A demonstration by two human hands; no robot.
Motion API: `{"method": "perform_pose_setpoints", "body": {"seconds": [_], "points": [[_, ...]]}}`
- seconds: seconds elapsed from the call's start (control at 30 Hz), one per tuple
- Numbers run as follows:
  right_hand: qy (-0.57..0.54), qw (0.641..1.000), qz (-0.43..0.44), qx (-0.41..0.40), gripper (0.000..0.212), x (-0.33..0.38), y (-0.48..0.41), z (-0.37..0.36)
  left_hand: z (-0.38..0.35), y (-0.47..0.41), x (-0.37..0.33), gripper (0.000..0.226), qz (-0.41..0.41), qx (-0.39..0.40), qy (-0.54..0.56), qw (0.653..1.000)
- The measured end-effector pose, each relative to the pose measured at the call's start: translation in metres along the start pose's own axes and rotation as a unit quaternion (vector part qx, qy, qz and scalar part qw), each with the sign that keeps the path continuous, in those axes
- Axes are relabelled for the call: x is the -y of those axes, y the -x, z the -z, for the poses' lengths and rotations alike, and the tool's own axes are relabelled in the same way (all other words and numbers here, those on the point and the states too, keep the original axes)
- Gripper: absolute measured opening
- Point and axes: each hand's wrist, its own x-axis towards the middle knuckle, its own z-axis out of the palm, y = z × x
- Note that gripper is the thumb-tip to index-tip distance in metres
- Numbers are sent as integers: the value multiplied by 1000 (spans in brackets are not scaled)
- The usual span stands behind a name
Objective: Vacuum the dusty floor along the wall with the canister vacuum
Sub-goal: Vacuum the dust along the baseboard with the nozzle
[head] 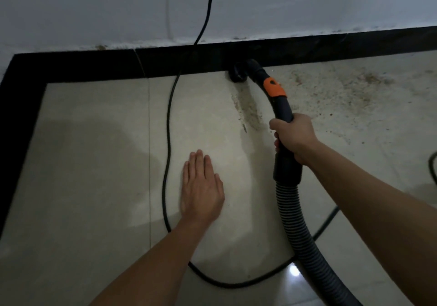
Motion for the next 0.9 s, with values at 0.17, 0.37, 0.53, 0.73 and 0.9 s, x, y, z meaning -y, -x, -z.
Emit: {"method": "perform_pose_setpoints", "body": {"seconds": [0.17, 0.37, 0.53, 0.73, 0.9], "points": [[5, 1000, -1, 17, 22, 6, 0, 3, 1, -1, 0, 54, 5, 5, 0, 1000], [38, 998, -27, -39, 22, -3, 4, 53, 0, -1, 1, 57, 4, 5, -8, 1000], [68, 998, -3, 13, 16, -11, 23, 46, 2, -1, -1, 56, 4, 2, -4, 1000], [81, 997, 13, 6, 17, -8, 26, 33, 1, -1, 0, 56, 3, 8, -3, 1000], [83, 996, -9, -10, 19, -5, 25, 58, 2, -1, 1, 56, 0, 10, 0, 1000]]}}
